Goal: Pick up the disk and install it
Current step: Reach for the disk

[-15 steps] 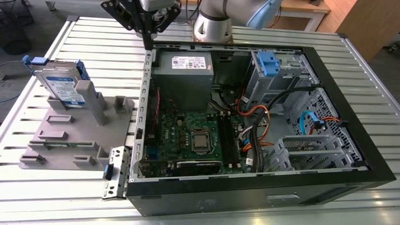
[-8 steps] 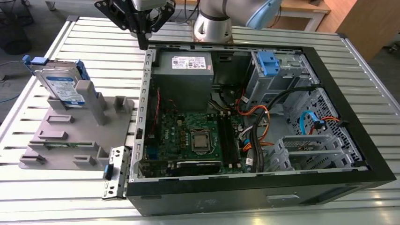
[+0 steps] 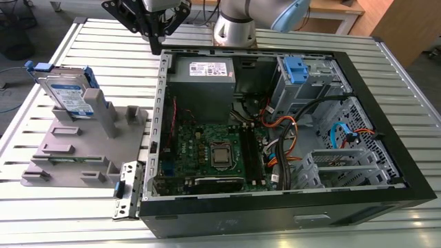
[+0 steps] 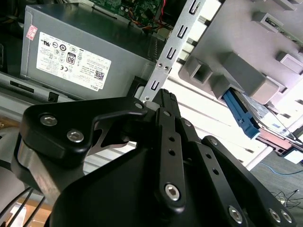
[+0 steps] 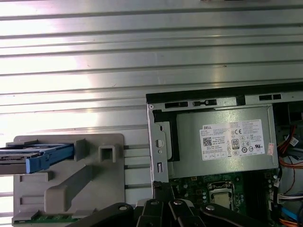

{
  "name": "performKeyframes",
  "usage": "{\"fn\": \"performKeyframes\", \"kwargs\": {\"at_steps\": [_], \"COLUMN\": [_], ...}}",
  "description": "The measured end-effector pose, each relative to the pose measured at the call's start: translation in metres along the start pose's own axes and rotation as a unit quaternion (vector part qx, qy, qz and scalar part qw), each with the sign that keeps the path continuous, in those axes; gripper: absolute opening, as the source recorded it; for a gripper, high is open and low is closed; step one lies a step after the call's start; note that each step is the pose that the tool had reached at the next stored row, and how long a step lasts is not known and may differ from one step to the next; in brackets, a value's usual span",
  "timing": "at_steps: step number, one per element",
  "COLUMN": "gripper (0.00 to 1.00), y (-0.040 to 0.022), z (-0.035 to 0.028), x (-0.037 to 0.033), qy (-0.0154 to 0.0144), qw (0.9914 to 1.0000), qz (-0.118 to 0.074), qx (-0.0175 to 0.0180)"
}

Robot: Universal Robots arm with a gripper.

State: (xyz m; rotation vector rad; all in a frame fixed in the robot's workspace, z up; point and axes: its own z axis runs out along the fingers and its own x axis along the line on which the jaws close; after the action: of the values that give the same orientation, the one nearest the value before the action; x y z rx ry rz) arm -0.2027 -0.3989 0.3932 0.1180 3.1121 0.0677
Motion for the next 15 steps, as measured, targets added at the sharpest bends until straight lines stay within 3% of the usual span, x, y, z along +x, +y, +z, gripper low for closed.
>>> {"fn": "performKeyframes", "kwargs": {"at_steps": [15], "gripper": [0.11], "y": [-0.0004], "z": [-0.0002], "x": [0.0051], "qy": [0.0000], "qw": [1.00000], "qz": [0.000], "qx": [0.0000]}}
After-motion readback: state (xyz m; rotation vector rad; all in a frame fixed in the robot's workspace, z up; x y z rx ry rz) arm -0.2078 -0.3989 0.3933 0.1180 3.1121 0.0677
